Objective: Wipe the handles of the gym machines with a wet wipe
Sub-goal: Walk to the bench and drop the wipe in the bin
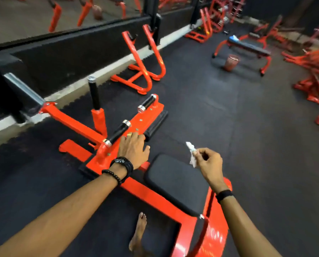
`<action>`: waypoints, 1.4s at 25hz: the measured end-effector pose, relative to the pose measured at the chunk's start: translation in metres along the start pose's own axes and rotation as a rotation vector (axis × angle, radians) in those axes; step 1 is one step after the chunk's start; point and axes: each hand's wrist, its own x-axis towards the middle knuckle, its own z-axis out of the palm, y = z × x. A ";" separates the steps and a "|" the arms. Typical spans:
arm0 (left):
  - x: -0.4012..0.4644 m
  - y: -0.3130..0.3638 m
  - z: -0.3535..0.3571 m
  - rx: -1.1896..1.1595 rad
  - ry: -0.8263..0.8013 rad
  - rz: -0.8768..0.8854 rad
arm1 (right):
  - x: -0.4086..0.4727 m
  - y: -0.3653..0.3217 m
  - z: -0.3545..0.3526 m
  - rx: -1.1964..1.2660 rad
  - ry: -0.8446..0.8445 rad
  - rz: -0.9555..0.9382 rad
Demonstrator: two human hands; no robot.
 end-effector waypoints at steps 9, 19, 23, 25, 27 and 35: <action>-0.131 0.198 0.030 -0.155 -0.348 0.394 | -0.164 0.073 -0.169 0.042 0.290 0.264; -0.186 0.488 0.054 -0.400 -0.352 0.524 | -0.269 0.200 -0.401 0.120 0.524 0.346; -0.231 0.617 0.061 -0.434 -0.457 0.580 | -0.300 0.237 -0.523 0.141 0.631 0.354; -0.237 0.664 0.060 -0.432 -0.467 0.631 | -0.298 0.256 -0.569 0.105 0.639 0.350; -0.228 0.709 0.060 -0.442 -0.437 0.701 | -0.289 0.281 -0.603 0.049 0.688 0.361; -0.109 0.850 0.089 -0.550 -0.359 0.775 | -0.177 0.357 -0.681 0.080 0.724 0.352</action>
